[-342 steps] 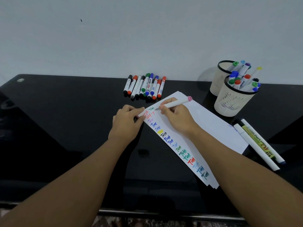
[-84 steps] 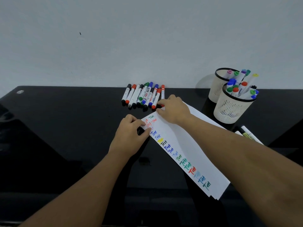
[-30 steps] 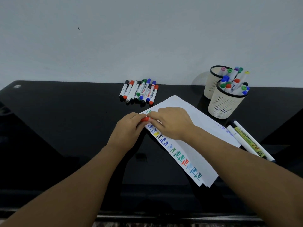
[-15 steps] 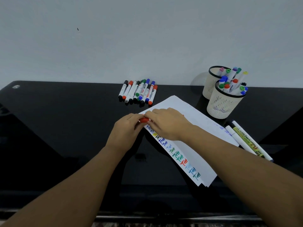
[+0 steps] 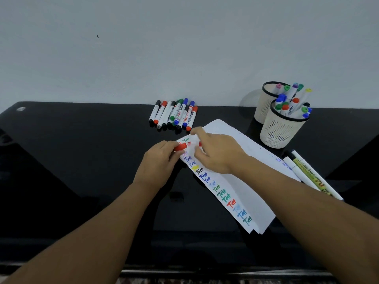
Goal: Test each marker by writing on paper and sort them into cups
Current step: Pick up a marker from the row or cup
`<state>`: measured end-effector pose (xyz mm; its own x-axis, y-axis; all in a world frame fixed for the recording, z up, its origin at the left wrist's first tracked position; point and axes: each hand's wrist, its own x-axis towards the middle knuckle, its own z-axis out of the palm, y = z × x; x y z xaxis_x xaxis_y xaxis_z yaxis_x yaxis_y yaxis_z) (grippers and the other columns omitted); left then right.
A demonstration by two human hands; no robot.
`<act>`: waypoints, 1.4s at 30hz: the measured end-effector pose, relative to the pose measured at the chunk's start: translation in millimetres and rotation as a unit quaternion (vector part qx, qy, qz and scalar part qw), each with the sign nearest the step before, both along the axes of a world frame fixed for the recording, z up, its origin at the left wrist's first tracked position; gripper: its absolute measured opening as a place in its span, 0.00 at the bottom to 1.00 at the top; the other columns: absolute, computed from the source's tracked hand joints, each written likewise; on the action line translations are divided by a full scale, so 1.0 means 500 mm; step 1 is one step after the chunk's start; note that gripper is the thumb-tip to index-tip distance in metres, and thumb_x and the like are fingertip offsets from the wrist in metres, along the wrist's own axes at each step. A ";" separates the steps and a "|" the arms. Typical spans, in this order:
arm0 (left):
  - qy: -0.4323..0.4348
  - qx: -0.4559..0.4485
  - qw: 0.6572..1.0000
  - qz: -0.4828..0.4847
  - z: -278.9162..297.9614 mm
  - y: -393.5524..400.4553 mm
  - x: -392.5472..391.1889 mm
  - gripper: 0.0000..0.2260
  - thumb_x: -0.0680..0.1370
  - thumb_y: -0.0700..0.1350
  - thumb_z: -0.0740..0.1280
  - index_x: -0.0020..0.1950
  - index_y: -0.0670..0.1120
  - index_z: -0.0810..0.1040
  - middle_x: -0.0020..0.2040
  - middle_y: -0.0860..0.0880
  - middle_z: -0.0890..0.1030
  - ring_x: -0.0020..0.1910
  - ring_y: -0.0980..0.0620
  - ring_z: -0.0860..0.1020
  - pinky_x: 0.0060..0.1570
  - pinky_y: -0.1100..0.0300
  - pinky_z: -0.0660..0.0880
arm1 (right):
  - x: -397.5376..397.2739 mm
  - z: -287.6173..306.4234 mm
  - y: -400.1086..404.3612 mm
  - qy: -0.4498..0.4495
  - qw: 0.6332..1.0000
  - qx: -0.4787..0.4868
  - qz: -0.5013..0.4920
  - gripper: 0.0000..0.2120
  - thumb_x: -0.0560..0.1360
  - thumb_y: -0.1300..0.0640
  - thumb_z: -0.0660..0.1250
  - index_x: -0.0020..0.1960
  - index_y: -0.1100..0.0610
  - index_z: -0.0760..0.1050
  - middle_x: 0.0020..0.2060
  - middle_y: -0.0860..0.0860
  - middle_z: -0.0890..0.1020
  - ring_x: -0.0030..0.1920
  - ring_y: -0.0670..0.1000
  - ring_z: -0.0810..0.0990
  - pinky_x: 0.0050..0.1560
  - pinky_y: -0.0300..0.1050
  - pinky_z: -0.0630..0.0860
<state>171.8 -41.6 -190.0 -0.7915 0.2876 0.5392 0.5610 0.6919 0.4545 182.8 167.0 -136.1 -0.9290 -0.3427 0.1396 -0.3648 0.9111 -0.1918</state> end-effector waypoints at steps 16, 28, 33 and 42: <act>-0.068 -0.049 0.989 0.119 -0.014 0.003 -0.014 0.13 0.78 0.53 0.70 0.57 0.46 0.84 0.53 0.51 0.74 0.54 0.51 0.69 0.50 0.55 0.76 | -0.006 -0.015 0.029 -0.141 0.879 -0.439 -0.121 0.13 0.81 0.59 0.70 0.59 0.46 0.70 0.53 0.47 0.81 0.54 0.46 0.82 0.43 0.37 0.79; -0.063 -0.055 0.995 0.052 -0.015 0.002 -0.024 0.13 0.80 0.51 0.69 0.62 0.49 0.83 0.54 0.52 0.76 0.55 0.50 0.69 0.54 0.47 0.76 | 0.001 -0.043 -0.002 -0.061 0.897 -0.418 -0.133 0.07 0.84 0.49 0.64 0.57 0.50 0.78 0.45 0.46 0.83 0.47 0.47 0.83 0.54 0.49 0.81; -0.061 -0.049 0.995 0.054 -0.016 0.002 -0.026 0.12 0.79 0.51 0.69 0.61 0.49 0.84 0.53 0.53 0.76 0.55 0.51 0.70 0.54 0.47 0.76 | -0.012 -0.044 -0.004 -0.094 0.882 -0.437 -0.148 0.11 0.84 0.47 0.63 0.57 0.52 0.79 0.47 0.47 0.83 0.50 0.46 0.83 0.53 0.40 0.76; -0.056 -0.049 0.996 0.058 -0.017 0.002 -0.028 0.14 0.79 0.51 0.69 0.62 0.49 0.84 0.54 0.52 0.76 0.55 0.50 0.70 0.54 0.47 0.77 | -0.014 -0.060 -0.007 -0.098 0.907 -0.387 -0.137 0.12 0.85 0.46 0.61 0.58 0.51 0.80 0.48 0.44 0.82 0.51 0.46 0.81 0.55 0.43 0.77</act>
